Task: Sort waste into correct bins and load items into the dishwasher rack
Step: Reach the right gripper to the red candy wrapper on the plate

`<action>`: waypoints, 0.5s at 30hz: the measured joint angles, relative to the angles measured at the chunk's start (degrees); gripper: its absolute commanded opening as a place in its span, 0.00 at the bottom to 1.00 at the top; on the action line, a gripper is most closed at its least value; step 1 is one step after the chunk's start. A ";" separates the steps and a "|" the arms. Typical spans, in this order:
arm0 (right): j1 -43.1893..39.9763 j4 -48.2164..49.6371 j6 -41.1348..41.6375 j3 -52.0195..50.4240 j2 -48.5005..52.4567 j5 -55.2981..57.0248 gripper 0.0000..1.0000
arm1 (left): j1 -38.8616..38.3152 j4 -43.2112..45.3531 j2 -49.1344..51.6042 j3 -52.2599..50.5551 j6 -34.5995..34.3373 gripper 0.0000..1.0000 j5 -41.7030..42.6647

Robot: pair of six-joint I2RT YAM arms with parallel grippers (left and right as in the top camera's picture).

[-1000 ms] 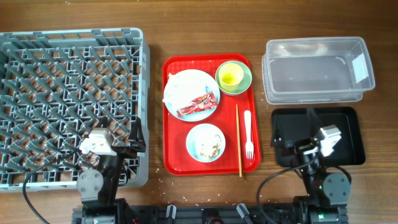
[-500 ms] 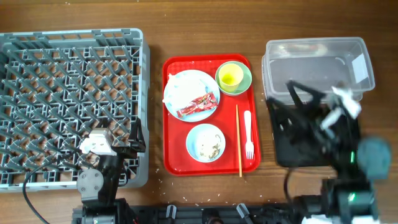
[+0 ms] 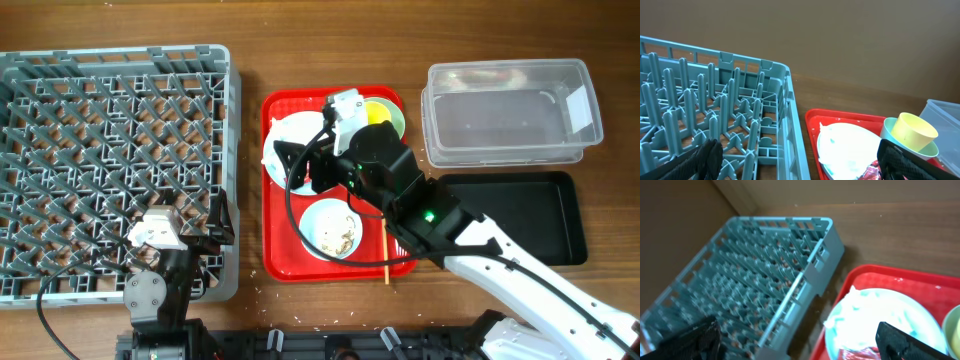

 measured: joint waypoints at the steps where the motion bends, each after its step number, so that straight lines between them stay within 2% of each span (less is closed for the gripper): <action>1: 0.00 2.21 1.81 0.02 0.39 0.07 0.99 | 0.00 0.00 0.00 0.00 0.00 1.00 0.00; 4: 0.00 5.57 5.31 1.11 2.93 -0.81 1.00 | 0.00 0.00 0.00 0.00 0.00 1.00 0.00; 6: 0.00 -1.77 5.84 6.03 7.23 -1.07 0.99 | 0.00 0.02 0.00 0.00 0.00 1.00 -0.02; 8: 0.00 -15.65 6.21 16.70 13.00 -1.01 1.00 | 0.00 0.02 0.00 0.00 0.00 1.00 -0.02; 10: 0.00 -23.96 7.34 25.18 17.59 0.00 1.00 | 0.00 0.00 0.00 0.00 0.00 1.00 0.00; 13: 0.00 -24.63 11.98 26.47 21.44 1.01 1.00 | 0.00 0.00 0.00 0.00 0.00 1.00 0.00; 14: 0.00 -24.85 13.20 26.47 22.45 1.11 0.93 | 0.00 0.00 0.00 0.00 -0.02 1.00 0.00; 15: 0.00 -24.94 14.05 26.47 22.80 1.14 0.92 | 0.00 0.00 0.00 0.00 0.00 1.00 0.00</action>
